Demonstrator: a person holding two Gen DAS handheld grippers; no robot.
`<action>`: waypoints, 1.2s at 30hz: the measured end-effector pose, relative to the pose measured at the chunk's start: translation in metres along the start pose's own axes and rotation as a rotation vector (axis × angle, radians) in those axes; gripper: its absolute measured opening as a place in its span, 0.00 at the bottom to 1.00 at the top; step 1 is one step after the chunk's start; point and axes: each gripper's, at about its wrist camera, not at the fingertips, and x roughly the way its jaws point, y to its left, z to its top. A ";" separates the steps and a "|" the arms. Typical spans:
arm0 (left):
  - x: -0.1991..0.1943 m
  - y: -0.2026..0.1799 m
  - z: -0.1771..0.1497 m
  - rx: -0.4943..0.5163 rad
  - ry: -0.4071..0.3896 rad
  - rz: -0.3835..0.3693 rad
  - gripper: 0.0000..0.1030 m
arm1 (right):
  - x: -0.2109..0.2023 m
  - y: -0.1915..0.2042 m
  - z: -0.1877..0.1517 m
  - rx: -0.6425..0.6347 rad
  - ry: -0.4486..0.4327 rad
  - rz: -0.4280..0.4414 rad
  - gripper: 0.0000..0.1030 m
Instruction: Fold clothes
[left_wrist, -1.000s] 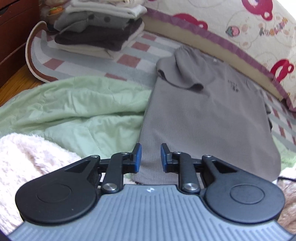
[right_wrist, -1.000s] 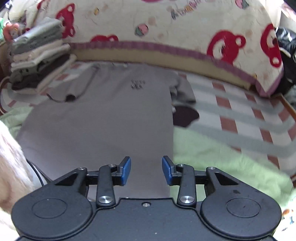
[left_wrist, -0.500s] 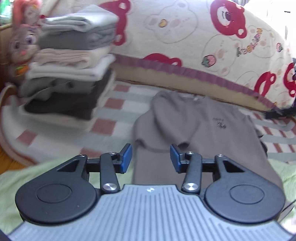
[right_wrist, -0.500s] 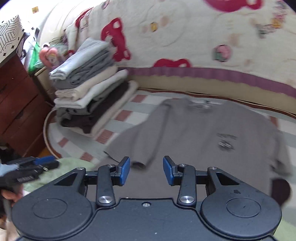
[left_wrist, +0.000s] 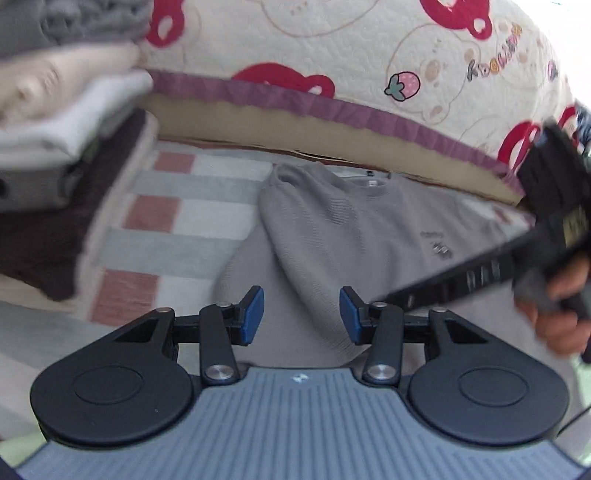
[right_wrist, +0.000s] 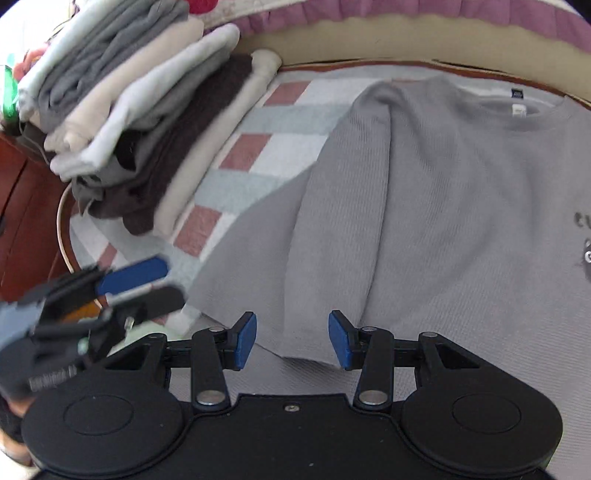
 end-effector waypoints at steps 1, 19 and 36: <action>0.006 0.003 -0.004 -0.019 0.004 -0.026 0.43 | 0.003 -0.001 -0.002 -0.010 0.001 0.001 0.47; 0.020 -0.023 -0.043 0.289 -0.063 -0.137 0.45 | 0.024 -0.001 0.015 -0.027 -0.091 0.099 0.06; 0.029 0.054 0.045 0.113 -0.220 0.521 0.02 | 0.003 -0.032 0.042 0.034 -0.175 -0.024 0.12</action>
